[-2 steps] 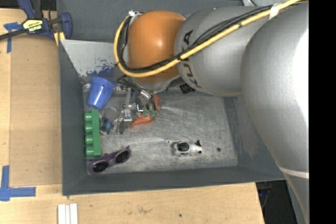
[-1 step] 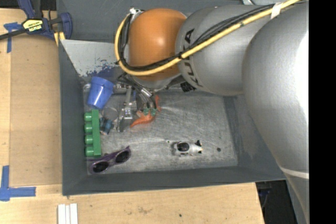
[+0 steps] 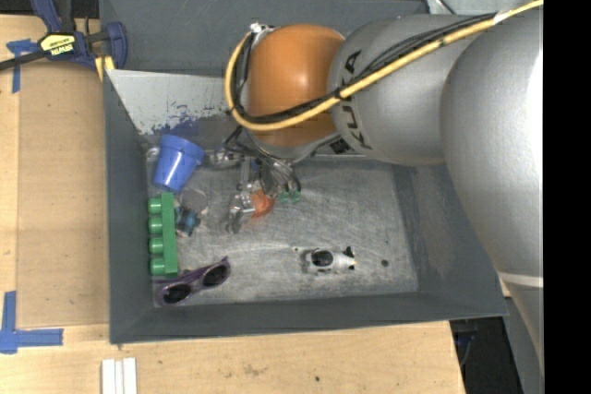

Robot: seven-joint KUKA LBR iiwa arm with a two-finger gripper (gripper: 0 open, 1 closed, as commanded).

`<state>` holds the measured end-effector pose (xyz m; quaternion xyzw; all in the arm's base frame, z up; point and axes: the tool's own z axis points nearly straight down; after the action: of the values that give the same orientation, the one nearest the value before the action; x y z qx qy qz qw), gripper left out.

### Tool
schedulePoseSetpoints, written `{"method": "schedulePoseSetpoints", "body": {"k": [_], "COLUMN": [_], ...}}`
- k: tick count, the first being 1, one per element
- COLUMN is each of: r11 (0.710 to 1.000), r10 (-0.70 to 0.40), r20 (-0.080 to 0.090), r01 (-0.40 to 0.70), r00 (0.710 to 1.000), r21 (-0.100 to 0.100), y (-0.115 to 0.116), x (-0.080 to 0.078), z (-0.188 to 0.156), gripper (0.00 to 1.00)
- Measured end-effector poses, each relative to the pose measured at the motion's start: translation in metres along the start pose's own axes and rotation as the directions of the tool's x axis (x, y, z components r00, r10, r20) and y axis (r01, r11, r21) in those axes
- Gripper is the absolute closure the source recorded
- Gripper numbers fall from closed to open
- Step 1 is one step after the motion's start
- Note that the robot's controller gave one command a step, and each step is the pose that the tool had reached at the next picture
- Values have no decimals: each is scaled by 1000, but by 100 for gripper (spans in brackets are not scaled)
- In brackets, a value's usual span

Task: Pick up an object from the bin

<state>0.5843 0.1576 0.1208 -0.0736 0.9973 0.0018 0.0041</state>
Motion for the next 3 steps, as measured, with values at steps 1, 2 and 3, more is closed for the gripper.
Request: {"method": "schedulePoseSetpoints", "body": {"k": [1, 2, 3], "r11": [998, 983, 981], "r10": [-65, -186, -196], "r20": [-7, -2, -4], "r01": [65, 186, 196], "r00": [998, 983, 981], "r21": [3, 3, 1], "y": [-59, -55, -73], "x": [13, -23, -15], "z": [20, 0, 48], "gripper": [0, 0, 0]}}
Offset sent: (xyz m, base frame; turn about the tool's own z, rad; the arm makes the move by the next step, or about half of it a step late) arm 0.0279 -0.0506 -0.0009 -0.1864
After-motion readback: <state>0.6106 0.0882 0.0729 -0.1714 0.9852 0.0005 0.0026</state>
